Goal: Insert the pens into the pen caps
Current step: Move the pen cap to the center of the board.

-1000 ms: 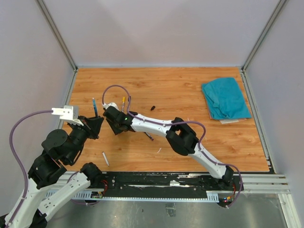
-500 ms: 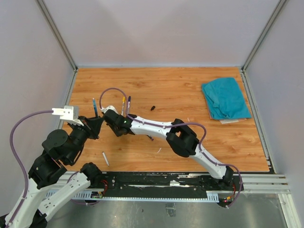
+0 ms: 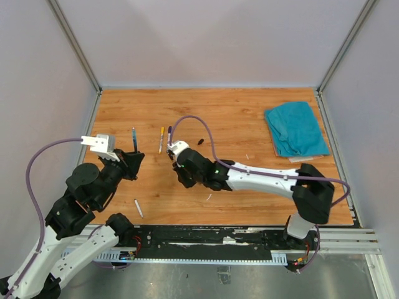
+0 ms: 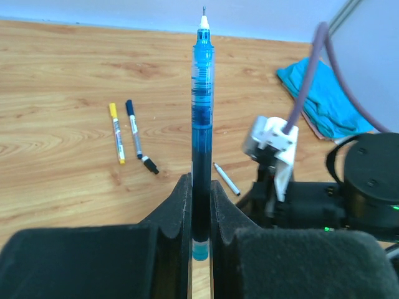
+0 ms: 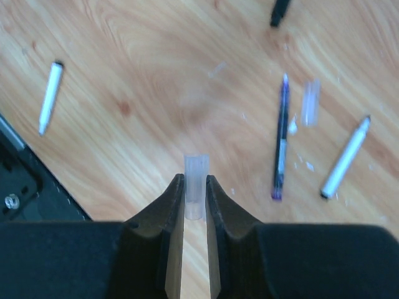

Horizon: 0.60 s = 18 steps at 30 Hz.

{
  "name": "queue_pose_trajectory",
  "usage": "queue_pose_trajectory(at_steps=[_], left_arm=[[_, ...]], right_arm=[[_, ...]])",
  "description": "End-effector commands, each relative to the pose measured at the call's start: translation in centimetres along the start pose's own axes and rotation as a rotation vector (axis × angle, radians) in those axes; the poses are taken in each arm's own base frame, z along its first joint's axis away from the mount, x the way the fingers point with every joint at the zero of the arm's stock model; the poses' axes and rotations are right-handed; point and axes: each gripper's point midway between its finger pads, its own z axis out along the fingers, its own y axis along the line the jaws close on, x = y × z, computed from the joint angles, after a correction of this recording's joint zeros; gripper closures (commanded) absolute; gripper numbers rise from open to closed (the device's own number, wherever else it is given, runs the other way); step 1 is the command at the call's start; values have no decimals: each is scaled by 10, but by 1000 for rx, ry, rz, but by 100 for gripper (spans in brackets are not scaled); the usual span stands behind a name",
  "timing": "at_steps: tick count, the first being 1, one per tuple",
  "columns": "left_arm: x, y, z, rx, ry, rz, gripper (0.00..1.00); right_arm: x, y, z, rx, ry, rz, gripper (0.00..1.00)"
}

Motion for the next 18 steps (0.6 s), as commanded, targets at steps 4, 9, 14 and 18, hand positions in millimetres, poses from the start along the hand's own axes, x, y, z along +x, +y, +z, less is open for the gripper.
queue_pose_trajectory(at_steps=[4,9,14,18], left_arm=[[13,-23,27,87,48,34,100],[24,-20,37,72,88,76,100],[31,-13,37,44,106,106,100],[33,-8,35,28,100,102,100]], right_arm=[[77,-52,-46,66,86,90,85],[141,-94,-77,157,231,158,85],[178,-116,-89,250,346,214,85],[193,-121,-88,266,418,295,85]])
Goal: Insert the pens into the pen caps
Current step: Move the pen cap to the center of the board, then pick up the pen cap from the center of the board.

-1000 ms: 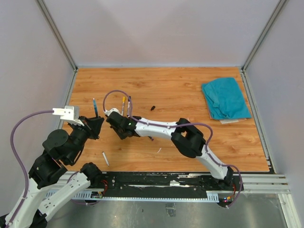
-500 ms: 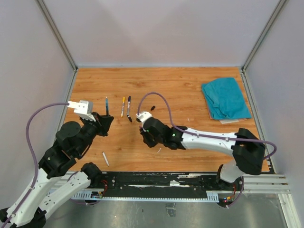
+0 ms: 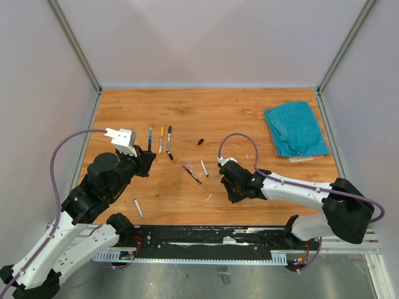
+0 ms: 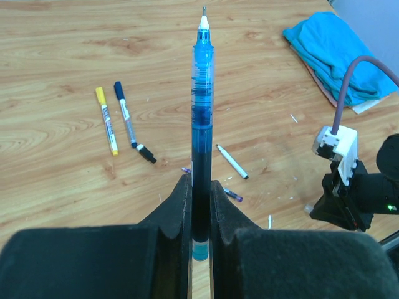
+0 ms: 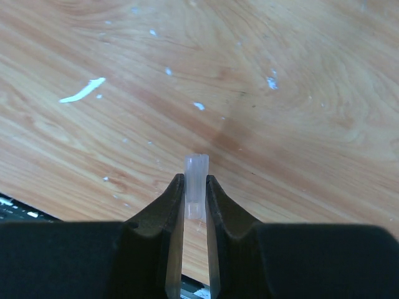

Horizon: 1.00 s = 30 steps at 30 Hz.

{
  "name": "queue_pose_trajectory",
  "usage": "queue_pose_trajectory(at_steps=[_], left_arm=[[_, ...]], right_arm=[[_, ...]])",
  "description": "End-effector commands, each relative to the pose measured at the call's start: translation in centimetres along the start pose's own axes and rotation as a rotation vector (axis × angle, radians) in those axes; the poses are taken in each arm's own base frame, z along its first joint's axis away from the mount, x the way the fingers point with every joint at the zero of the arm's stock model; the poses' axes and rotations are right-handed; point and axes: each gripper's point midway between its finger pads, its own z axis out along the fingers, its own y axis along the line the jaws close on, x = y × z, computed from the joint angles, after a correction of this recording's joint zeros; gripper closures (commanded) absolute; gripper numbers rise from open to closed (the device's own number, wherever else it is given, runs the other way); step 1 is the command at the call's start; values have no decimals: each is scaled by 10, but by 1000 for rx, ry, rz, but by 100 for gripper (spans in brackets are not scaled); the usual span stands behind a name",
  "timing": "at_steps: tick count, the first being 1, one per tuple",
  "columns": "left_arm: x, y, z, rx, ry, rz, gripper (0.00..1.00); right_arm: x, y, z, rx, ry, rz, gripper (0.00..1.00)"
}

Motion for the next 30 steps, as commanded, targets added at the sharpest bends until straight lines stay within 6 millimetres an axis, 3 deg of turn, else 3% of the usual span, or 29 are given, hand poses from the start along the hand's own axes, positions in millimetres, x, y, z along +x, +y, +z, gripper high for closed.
queue_pose_trajectory(at_steps=[1,7,12,16,30], left_arm=[[-2,6,-3,-15,-34,15,100],[0,9,-1,-28,-36,14,100],[2,8,2,-29,-28,19,100],[3,9,2,-33,-30,16,100],[4,11,2,-41,-36,9,99]], right_arm=[[22,-15,4,51,107,104,85],[23,-26,4,124,129,127,82],[29,-25,6,113,177,108,62],[32,-22,4,81,212,96,55],[43,-28,7,104,325,57,63]])
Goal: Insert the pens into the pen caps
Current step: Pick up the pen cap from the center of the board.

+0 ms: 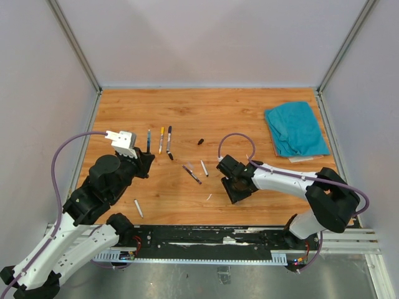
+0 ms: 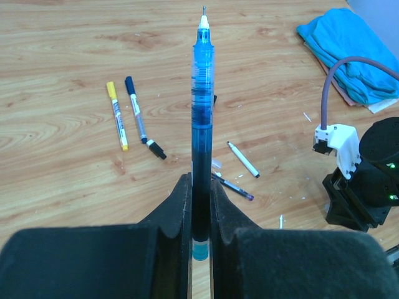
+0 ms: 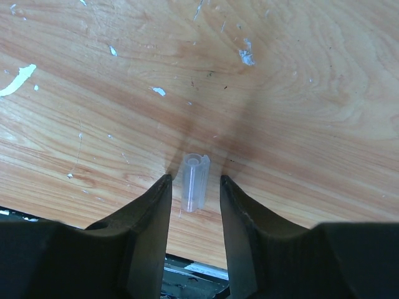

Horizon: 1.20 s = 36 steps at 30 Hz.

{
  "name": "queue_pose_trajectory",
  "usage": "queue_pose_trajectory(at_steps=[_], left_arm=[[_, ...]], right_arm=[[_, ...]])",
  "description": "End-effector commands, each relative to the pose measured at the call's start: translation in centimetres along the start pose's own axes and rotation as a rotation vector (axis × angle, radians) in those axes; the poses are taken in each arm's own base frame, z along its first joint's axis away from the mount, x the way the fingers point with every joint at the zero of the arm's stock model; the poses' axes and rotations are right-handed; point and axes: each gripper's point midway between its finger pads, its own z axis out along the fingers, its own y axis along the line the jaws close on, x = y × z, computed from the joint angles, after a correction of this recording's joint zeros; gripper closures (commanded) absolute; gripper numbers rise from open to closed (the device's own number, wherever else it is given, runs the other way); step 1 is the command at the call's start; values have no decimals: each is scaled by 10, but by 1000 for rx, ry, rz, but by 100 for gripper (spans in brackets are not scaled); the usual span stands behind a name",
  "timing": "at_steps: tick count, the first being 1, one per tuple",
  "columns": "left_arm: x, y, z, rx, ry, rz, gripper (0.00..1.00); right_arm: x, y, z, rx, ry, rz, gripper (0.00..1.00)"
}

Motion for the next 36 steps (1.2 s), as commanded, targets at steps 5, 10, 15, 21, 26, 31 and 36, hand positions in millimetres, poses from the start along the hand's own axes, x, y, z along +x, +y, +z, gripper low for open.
queue_pose_trajectory(at_steps=[5,10,15,21,26,31,36], left_arm=[[-8,1,1,-7,-38,-5,100],[-7,3,1,-16,-38,-6,99],[-5,3,4,-20,-34,-10,100],[6,0,19,-36,32,-16,99],[21,-16,33,32,78,-48,99],[50,-31,49,90,162,-79,99],[67,-51,60,132,195,-94,100]], right_arm=[[16,-12,10,66,78,2,66],[19,-14,14,90,88,1,73],[20,-16,12,88,80,-11,79],[11,-13,2,55,38,-22,86],[-3,-8,-15,-8,-63,-23,88],[-25,5,-42,-114,-242,-53,88],[-38,3,-68,-142,-396,-25,88]])
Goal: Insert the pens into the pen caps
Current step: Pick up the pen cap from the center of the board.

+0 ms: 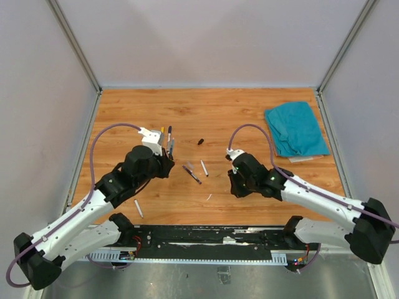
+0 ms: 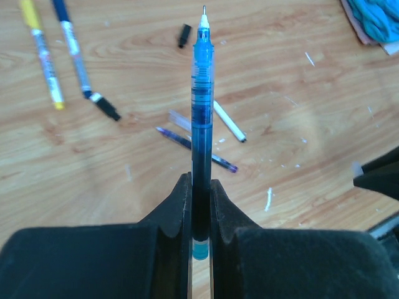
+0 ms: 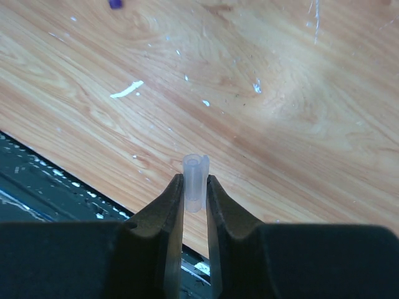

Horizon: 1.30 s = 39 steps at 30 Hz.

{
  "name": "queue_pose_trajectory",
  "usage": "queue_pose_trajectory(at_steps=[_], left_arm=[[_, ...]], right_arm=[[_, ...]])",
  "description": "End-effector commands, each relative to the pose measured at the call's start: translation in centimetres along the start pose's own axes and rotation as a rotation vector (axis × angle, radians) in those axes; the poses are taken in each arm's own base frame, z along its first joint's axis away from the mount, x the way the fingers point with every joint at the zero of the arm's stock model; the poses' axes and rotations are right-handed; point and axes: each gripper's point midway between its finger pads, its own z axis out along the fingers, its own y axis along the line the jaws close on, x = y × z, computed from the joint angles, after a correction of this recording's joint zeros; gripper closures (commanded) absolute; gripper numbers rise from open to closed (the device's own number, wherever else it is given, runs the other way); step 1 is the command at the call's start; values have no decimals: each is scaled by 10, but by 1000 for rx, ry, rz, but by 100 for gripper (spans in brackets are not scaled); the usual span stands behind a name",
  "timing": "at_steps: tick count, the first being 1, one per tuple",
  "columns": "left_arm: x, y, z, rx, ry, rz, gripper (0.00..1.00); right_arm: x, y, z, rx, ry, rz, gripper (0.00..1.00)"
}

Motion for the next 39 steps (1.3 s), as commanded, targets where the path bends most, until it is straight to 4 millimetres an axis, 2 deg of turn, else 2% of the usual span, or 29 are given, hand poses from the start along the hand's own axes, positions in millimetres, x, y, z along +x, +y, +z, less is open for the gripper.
queue_pose_trajectory(at_steps=[1,7,10,18,24,32,39], left_arm=[[-3,-38,9,118,-35,-26,99],[12,-81,15,244,-41,-45,99],[16,-95,13,295,-63,-59,100],[23,-116,6,361,-82,-50,100],[31,-140,-5,509,-95,-68,100],[40,-159,-10,612,-75,-44,100],[41,-173,-11,668,-59,-15,99]], right_arm=[[-17,-4,-16,-11,-142,19,88],[-46,1,-42,-56,-332,121,88],[-63,3,-53,-79,-434,204,88],[-114,-7,-89,-104,-729,399,90],[-151,2,-126,-211,-901,474,90],[-174,19,-155,-359,-1028,492,90],[-181,34,-164,-460,-1064,455,88]])
